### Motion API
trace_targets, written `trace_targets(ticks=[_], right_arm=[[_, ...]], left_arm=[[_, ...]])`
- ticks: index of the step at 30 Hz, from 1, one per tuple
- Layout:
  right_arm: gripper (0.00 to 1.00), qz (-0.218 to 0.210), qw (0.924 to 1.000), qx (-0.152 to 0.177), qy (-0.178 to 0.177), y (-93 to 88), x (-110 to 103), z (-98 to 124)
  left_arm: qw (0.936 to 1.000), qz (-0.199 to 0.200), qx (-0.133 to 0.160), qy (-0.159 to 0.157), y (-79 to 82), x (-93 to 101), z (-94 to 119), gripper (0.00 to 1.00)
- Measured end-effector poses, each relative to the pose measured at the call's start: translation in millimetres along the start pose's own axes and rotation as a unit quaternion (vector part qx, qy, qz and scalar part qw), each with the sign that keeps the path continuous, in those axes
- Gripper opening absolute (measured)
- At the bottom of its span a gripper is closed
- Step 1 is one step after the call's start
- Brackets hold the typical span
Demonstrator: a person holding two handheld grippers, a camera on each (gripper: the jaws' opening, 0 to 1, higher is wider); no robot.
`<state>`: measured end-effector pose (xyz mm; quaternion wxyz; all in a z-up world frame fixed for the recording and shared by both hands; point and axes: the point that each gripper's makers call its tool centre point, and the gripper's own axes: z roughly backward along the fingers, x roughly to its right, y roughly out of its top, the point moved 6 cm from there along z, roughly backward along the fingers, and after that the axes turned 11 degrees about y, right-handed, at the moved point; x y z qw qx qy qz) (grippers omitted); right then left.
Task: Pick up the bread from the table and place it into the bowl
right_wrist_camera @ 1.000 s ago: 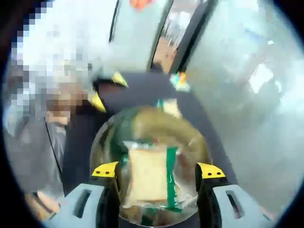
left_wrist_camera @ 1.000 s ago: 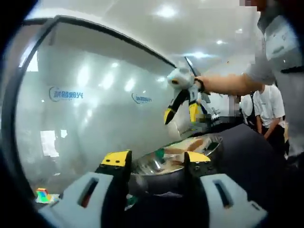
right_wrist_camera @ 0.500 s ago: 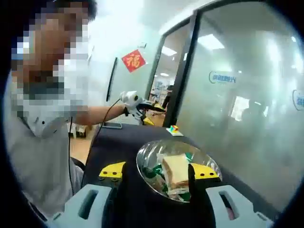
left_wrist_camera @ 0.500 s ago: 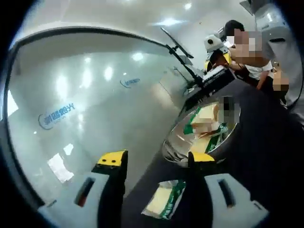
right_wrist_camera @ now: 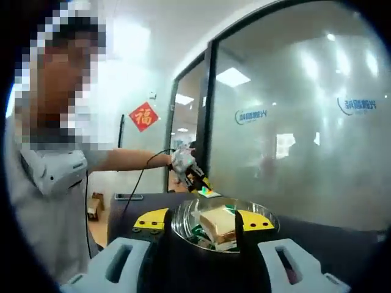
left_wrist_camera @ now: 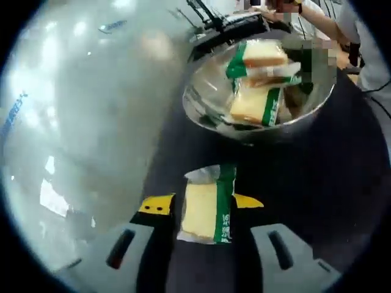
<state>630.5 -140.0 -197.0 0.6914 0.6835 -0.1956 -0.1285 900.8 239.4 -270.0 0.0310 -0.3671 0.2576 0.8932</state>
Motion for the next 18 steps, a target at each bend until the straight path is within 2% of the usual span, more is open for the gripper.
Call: trace_targets(ticks=[2,4,5,6,7,8,11,12,14,15,16,17,18], right_arm=[[0.38,-0.004,1.0000,0.006,-0.007,-1.0,0.0,0.3],[0.37,-0.007,0.9998,0.008,-0.018,-3.8,0.6,1.0],[0.37,-0.004,0.9997,0.009,-0.023,-5.3,0.6,1.6],[0.37,-0.001,0.9996,0.010,-0.025,-7.2,0.9,2.1],[0.37,-0.006,0.9996,0.012,-0.026,-8.6,0.8,2.1],[0.37,-0.009,0.9995,0.014,-0.028,-9.9,1.0,2.0],[0.36,-0.006,0.9990,0.020,-0.040,-9.5,3.6,3.4],[0.36,-0.007,0.9987,0.025,-0.044,-8.9,4.6,4.1],[0.36,-0.014,0.9978,0.040,-0.050,-7.6,7.0,5.1],[0.36,-0.017,0.9974,0.047,-0.053,-7.7,8.1,5.2],[0.36,-0.021,0.9969,0.053,-0.055,-8.9,9.5,4.9],[0.36,-0.025,0.9966,0.054,-0.057,-10.8,10.6,4.5],[0.36,-0.027,0.9963,0.055,-0.059,-12.9,11.7,3.7]], left_arm=[[0.9997,-0.008,-0.014,-0.020,-7.0,-0.7,-14.1,0.23],[0.9991,-0.007,-0.035,-0.023,-14.6,-4.3,-26.7,0.18],[0.9990,-0.010,-0.036,-0.025,-17.0,-7.1,-32.3,0.17],[0.9984,-0.012,-0.042,-0.035,-19.5,-7.8,-36.5,0.18],[0.9969,-0.031,-0.054,-0.050,-21.8,-8.9,-37.5,0.17],[0.9971,-0.029,-0.052,-0.047,-21.6,-11.6,-41.6,0.17],[0.9959,-0.036,-0.067,-0.048,-22.0,-14.9,-48.2,0.03],[0.9953,-0.039,-0.070,-0.055,-22.5,-14.4,-51.6,0.03],[0.9913,-0.058,-0.095,-0.070,-22.9,-3.8,-50.1,0.03],[0.9878,-0.058,-0.117,-0.085,-23.7,1.7,-47.8,0.04],[0.9895,-0.047,-0.112,-0.078,-22.6,-1.2,-54.0,0.06],[0.9892,-0.048,-0.109,-0.086,-22.5,-0.8,-56.0,0.10],[0.9871,-0.041,-0.124,-0.093,-21.0,4.6,-53.5,0.16]])
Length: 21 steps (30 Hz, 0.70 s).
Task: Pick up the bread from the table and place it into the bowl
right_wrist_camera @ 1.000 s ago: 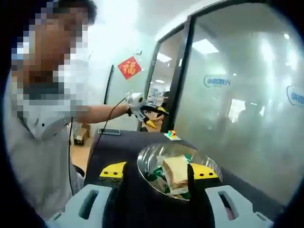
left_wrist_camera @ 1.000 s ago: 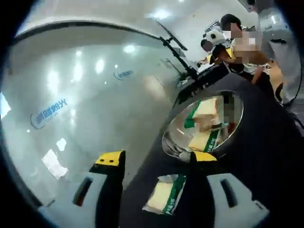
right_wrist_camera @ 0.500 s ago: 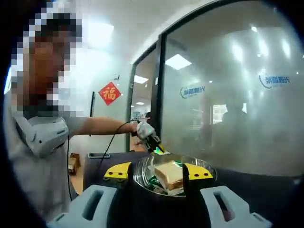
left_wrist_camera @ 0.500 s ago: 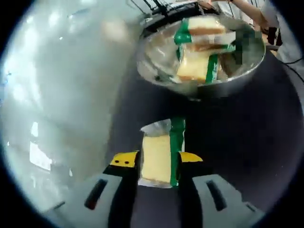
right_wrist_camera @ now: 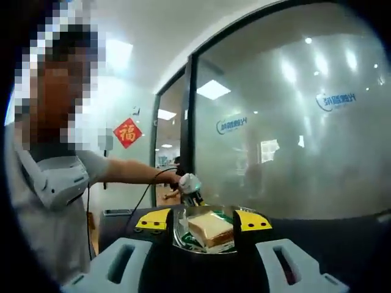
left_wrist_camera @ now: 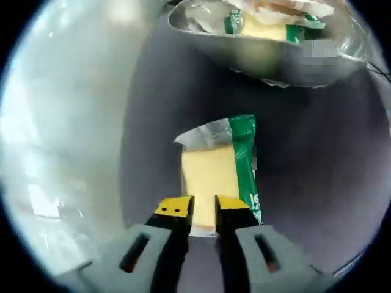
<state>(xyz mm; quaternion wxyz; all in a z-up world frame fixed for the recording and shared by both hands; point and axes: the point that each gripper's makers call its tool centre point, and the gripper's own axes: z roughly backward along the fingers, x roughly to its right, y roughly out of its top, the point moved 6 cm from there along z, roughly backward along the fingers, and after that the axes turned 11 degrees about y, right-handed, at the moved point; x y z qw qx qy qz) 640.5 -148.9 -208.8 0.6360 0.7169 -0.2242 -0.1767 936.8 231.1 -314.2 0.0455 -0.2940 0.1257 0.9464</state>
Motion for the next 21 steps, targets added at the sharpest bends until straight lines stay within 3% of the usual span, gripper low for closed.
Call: trace_targets(ticks=[1,2,3,5,7,8,9,13,18,19,21], right_arm=[[0.36,-0.004,1.0000,-0.001,-0.003,-2.6,1.2,-0.7],[0.36,-0.007,1.0000,-0.001,-0.006,-5.0,2.4,-1.2],[0.36,-0.009,0.9999,0.000,-0.008,-7.2,3.5,-1.3],[0.36,-0.016,0.9998,0.005,-0.010,-9.7,5.4,-1.6],[0.36,-0.023,0.9996,0.013,-0.014,-11.5,8.0,-1.6],[0.36,-0.026,0.9994,0.018,-0.016,-11.8,9.3,-1.5],[0.36,-0.030,0.9991,0.023,-0.018,-12.0,10.8,-1.2],[0.34,-0.044,0.9978,0.040,-0.031,-12.7,16.8,1.3],[0.34,-0.057,0.9963,0.052,-0.039,-14.7,20.8,7.7],[0.34,-0.057,0.9964,0.050,-0.039,-15.9,20.2,8.4],[0.34,-0.056,0.9967,0.046,-0.035,-18.7,17.5,9.6]], left_arm=[[1.0000,0.002,-0.001,-0.002,4.0,2.3,0.8,0.20],[0.9998,0.006,0.003,-0.021,5.0,2.0,-2.8,0.31],[0.9987,0.017,-0.002,-0.049,6.5,6.8,-4.1,0.52],[0.9984,0.015,0.000,-0.055,10.0,8.4,-3.1,0.57],[0.9970,0.014,0.006,-0.076,15.1,19.9,-4.4,0.76],[0.9952,0.022,0.000,-0.095,15.8,26.7,-4.7,0.78],[0.9957,0.021,-0.004,-0.090,17.1,30.0,-6.8,0.79],[0.9926,0.033,-0.008,-0.117,14.7,19.0,-31.5,0.79],[0.9903,0.040,-0.021,-0.131,2.6,21.7,-38.8,0.76],[0.9894,0.044,-0.024,-0.136,-2.7,10.2,-51.3,0.76],[0.9874,0.054,-0.031,-0.146,-5.4,12.0,-50.5,0.76]])
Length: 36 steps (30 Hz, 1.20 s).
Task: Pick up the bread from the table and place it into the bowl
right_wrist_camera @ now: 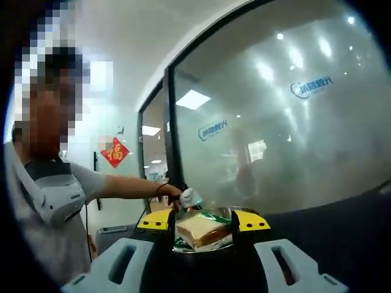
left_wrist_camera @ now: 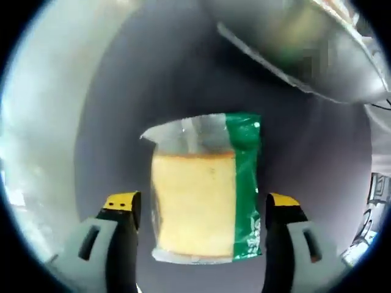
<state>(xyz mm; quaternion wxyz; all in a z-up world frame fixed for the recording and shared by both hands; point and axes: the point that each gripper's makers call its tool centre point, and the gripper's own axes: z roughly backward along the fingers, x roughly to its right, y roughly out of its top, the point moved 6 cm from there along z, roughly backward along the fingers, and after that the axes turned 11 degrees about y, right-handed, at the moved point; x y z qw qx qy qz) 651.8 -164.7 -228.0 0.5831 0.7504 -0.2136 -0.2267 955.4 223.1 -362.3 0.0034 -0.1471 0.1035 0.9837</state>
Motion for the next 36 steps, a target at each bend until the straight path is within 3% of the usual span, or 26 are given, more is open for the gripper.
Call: trace_targets(ticks=[2,11,21,26,28,30,31,33,36], right_arm=[[0.34,0.001,1.0000,-0.002,0.006,-2.4,-2.4,1.7],[0.34,-0.002,0.9998,-0.021,0.002,-19.2,-1.5,0.1],[0.34,-0.006,0.9998,-0.015,0.008,-19.4,-9.6,5.4],[0.34,-0.005,0.9999,-0.009,0.013,-16.2,-17.1,12.8],[0.34,-0.005,0.9999,-0.005,0.013,-15.0,-18.7,17.3],[0.34,-0.004,0.9999,-0.001,0.012,-15.0,-19.2,21.6],[0.34,-0.006,0.9999,0.003,0.013,-14.8,-19.6,23.3],[0.34,-0.009,0.9998,0.010,0.015,-14.3,-22.6,26.2],[0.34,-0.004,0.9997,0.013,0.021,-14.7,-29.1,29.2]], left_arm=[[0.9999,0.009,0.000,-0.006,-4.0,-6.4,-5.7,0.74],[0.9993,0.008,-0.004,-0.035,0.2,6.4,-2.2,0.50],[0.9999,0.009,0.000,-0.008,-2.4,9.8,17.1,0.45],[0.9994,0.003,-0.001,0.034,-8.3,17.8,61.1,0.44],[0.9980,-0.008,0.027,0.056,-3.2,20.8,87.7,0.44],[0.9964,0.014,0.063,0.054,10.3,5.5,109.1,0.44],[0.9953,0.024,0.074,0.057,13.1,7.6,124.6,0.44],[0.9935,0.019,0.080,0.079,18.5,4.6,148.0,0.44],[0.9873,0.016,0.134,0.083,53.8,10.9,193.3,0.44]])
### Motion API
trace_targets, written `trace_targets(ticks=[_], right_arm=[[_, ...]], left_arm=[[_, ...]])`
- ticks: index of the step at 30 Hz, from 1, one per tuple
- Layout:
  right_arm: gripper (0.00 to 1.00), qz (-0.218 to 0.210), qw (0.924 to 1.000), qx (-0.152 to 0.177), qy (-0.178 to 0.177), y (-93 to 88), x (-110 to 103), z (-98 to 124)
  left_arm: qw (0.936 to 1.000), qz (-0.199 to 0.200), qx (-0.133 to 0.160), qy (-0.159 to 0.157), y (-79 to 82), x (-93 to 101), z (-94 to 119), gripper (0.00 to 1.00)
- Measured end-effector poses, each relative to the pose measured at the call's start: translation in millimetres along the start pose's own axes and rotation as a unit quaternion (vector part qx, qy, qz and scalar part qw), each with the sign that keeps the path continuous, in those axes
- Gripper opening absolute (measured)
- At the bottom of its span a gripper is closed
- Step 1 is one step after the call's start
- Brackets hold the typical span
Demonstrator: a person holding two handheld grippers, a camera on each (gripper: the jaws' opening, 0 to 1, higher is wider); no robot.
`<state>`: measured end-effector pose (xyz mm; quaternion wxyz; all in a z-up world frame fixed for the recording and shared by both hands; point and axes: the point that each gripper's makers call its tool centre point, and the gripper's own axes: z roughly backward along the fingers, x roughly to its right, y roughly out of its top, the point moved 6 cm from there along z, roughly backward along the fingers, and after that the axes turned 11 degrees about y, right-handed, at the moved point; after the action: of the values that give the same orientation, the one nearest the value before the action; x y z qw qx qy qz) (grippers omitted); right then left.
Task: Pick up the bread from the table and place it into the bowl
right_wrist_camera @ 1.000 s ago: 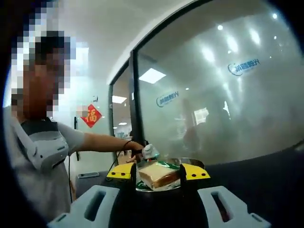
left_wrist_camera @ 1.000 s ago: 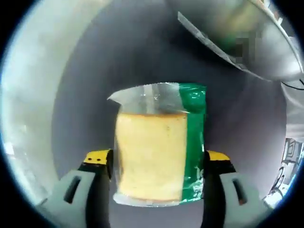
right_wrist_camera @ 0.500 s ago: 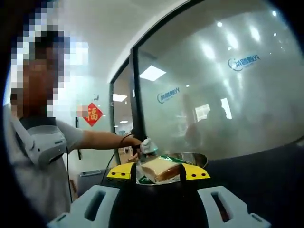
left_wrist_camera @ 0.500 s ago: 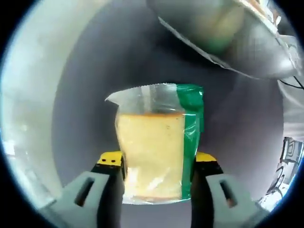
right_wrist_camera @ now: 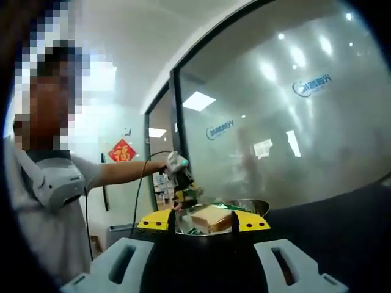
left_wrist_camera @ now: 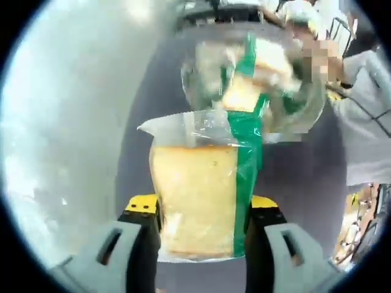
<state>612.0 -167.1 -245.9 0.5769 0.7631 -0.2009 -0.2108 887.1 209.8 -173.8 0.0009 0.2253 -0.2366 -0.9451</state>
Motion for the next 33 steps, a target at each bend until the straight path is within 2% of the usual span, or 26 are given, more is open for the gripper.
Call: trace_targets(ticks=[3,5,7,8,11,13,15,20,22,26,29,30,31,33], right_arm=[[0.34,0.000,1.0000,0.006,0.004,-1.2,-4.5,5.4],[0.34,0.000,0.9999,0.011,0.001,-2.8,-6.0,9.4],[0.34,-0.005,0.9998,0.017,0.000,-5.0,-9.0,12.8],[0.34,-0.006,0.9998,0.019,-0.002,-6.2,-11.3,15.4],[0.34,-0.007,0.9998,0.019,-0.001,-7.7,-16.8,20.5],[0.34,-0.002,0.9999,0.016,-0.002,-6.8,-19.5,25.4],[0.34,-0.002,0.9998,0.018,-0.003,-5.3,-19.7,30.9],[0.34,-0.005,0.9994,0.034,-0.003,-5.2,-20.8,39.1],[0.34,-0.009,0.9991,0.042,-0.004,-5.2,-19.2,40.5],[0.34,-0.013,0.9988,0.046,0.000,-7.1,-15.1,38.9],[0.34,-0.030,0.9981,0.052,0.011,-10.1,-12.6,34.2],[0.34,-0.040,0.9974,0.058,0.015,-10.4,-11.8,32.9],[0.34,-0.045,0.9969,0.063,0.017,-11.3,-10.3,31.8],[0.33,-0.048,0.9968,0.062,0.016,-13.6,-8.6,29.5]], left_arm=[[0.9984,-0.027,0.046,-0.020,54.8,19.1,12.8,0.44],[0.9961,-0.046,0.059,-0.047,86.8,39.8,8.3,0.45],[0.9935,-0.074,0.063,-0.060,112.4,59.3,-6.4,0.45],[0.9915,-0.097,0.049,-0.071,122.8,71.5,-19.2,0.45],[0.9886,-0.119,0.029,-0.087,138.3,90.9,-46.7,0.45],[0.9863,-0.135,0.009,-0.095,144.7,101.7,-63.2,0.45],[0.9853,-0.142,0.004,-0.095,152.3,107.1,-76.4,0.45],[0.9850,-0.143,-0.005,-0.096,162.0,106.8,-96.8,0.46],[0.9824,-0.157,0.025,-0.097,165.6,106.2,-98.1,0.47],[0.9834,-0.157,0.029,-0.086,161.0,106.8,-93.2,0.48],[0.9873,-0.130,0.035,-0.085,156.5,101.9,-82.9,0.46],[0.9880,-0.123,0.044,-0.081,156.1,100.0,-80.1,0.46],[0.9878,-0.118,0.072,-0.071,158.0,96.3,-75.3,0.46],[0.9871,-0.104,0.106,-0.058,158.2,87.7,-65.2,0.46]])
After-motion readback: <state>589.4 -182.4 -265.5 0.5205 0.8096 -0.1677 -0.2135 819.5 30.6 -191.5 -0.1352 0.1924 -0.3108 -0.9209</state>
